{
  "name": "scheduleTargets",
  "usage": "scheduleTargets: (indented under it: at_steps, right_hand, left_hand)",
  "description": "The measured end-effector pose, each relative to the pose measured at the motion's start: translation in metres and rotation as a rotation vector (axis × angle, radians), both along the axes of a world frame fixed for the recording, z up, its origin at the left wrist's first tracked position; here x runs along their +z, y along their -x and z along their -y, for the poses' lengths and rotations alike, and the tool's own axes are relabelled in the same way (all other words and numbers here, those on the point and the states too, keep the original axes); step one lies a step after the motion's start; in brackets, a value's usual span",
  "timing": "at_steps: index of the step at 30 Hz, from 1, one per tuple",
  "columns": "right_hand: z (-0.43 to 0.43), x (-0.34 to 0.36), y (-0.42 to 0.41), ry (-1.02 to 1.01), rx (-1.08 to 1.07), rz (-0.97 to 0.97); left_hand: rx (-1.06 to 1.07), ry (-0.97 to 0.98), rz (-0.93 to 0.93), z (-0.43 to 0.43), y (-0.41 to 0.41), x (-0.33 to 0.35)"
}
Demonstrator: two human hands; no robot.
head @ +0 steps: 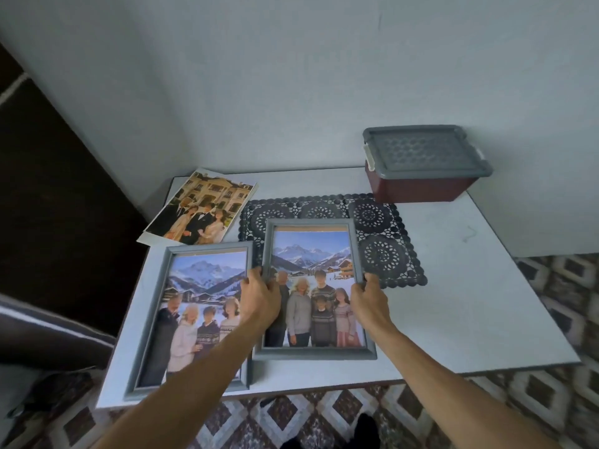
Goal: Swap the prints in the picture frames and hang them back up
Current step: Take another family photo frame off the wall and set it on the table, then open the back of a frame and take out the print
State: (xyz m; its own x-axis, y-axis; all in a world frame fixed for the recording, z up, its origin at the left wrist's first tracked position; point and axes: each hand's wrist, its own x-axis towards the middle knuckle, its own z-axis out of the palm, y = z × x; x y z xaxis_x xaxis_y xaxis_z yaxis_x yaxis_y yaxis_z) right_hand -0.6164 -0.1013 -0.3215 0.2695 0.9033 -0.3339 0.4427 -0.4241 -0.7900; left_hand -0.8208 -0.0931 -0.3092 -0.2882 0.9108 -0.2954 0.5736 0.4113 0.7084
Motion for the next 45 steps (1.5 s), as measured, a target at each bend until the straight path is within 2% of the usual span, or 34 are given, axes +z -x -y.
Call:
scheduleTargets:
  at_steps: [4,10,14,16,19,21,23,27,30,32,34,36,38,42,43,45]
  right_hand:
    - [-0.007,0.006,-0.035,-0.023,-0.02,-0.039]
    - [-0.018,0.018,-0.069,-0.042,0.014,-0.041]
    - [-0.032,0.039,-0.078,-0.124,0.016,-0.027]
    - [-0.038,0.055,-0.075,-0.176,0.029,-0.005]
    - [-0.042,0.08,-0.064,-0.298,0.097,-0.061]
    - [-0.043,0.098,-0.055,-0.376,0.156,-0.095]
    - [-0.045,0.114,-0.045,-0.431,0.227,-0.086]
    - [-0.053,0.116,-0.035,-0.467,0.379,0.018]
    - [-0.057,0.095,-0.04,-0.413,0.368,0.042]
    - [-0.058,0.069,-0.054,-0.37,0.275,0.169]
    - [-0.055,0.045,-0.069,-0.265,0.22,0.305]
    - [-0.048,0.032,-0.079,-0.07,0.219,0.267]
    - [-0.04,0.023,-0.083,0.054,0.244,0.178]
    - [-0.034,0.011,-0.086,0.028,0.224,0.186]
    - [-0.034,0.008,-0.088,0.021,0.206,0.195]
    - [-0.032,0.004,-0.091,0.014,0.18,0.215]
  left_hand:
    - [-0.053,0.086,0.056,-0.007,-0.034,-0.003]
    - [-0.138,0.23,-0.116,-0.02,-0.075,-0.001]
    - [-0.247,0.124,-0.171,-0.033,-0.098,0.01]
    - [-0.318,0.013,-0.035,-0.039,-0.112,0.022]
    - [-0.249,-0.108,0.379,-0.038,-0.138,0.062]
    - [-0.199,-0.122,0.588,-0.039,-0.149,0.085]
    - [-0.175,-0.094,0.696,-0.044,-0.149,0.1]
    - [0.013,-0.003,0.801,-0.052,-0.129,0.106]
    - [0.04,0.063,0.914,-0.042,-0.109,0.094]
    - [0.057,0.086,1.019,-0.033,-0.098,0.082]
    - [0.097,0.149,1.109,-0.025,-0.087,0.068]
    - [0.14,0.218,1.161,-0.016,-0.078,0.056]
    - [0.16,0.267,1.145,-0.012,-0.071,0.045]
    - [0.184,0.277,0.924,-0.015,-0.064,0.03]
    - [0.165,0.25,0.807,-0.017,-0.066,0.026]
    - [0.077,0.18,0.432,-0.019,-0.069,0.016]
